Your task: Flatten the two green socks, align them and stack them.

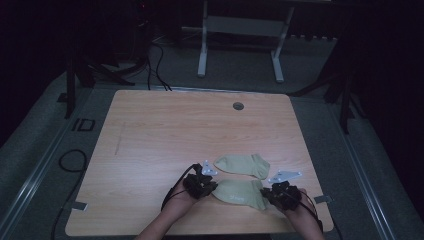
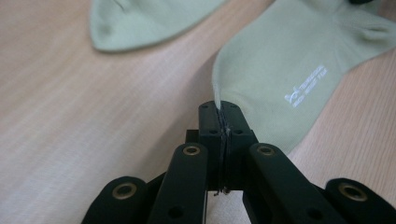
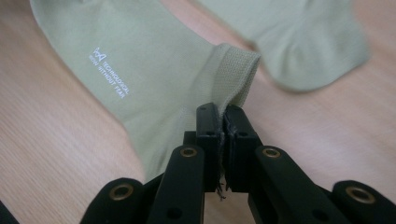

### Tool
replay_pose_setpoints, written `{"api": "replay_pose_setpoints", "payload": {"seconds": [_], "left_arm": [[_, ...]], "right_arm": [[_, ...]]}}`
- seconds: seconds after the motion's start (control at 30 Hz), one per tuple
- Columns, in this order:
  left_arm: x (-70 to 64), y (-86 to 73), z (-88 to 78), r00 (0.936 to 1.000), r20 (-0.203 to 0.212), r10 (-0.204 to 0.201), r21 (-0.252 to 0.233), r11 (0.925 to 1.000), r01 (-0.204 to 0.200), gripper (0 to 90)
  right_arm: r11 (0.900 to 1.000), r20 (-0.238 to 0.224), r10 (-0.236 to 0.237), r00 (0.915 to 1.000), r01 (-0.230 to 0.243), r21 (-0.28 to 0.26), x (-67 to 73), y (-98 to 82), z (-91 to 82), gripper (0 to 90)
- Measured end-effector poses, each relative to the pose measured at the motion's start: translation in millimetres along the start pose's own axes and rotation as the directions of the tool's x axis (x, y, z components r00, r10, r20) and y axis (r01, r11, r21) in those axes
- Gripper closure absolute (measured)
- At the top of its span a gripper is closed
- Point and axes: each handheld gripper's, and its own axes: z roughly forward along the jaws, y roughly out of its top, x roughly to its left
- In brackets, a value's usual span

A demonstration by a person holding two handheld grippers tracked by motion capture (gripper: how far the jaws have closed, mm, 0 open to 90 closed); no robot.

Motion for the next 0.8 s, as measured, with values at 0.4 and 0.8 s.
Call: {"api": "replay_pose_setpoints", "payload": {"seconds": [0.4, 0.8], "left_arm": [[19.0, 32.6, -7.9, 0.9987, -0.052, 0.004, -0.021, 0.9998, -0.005, 88.4], [37.6, 57.4, 10.3, 0.9953, -0.097, 0.001, -0.018, 0.9998, -0.003, 88.3]], "right_arm": [[0.997, 0.01, 0.046, 0.9989, -0.045, -0.069, -31.0, 37.9, -11.1, 85.9], [0.996, 0.043, 0.084, 0.9955, -0.083, -0.041, -59.7, 60.1, 6.7, 85.8]]}}
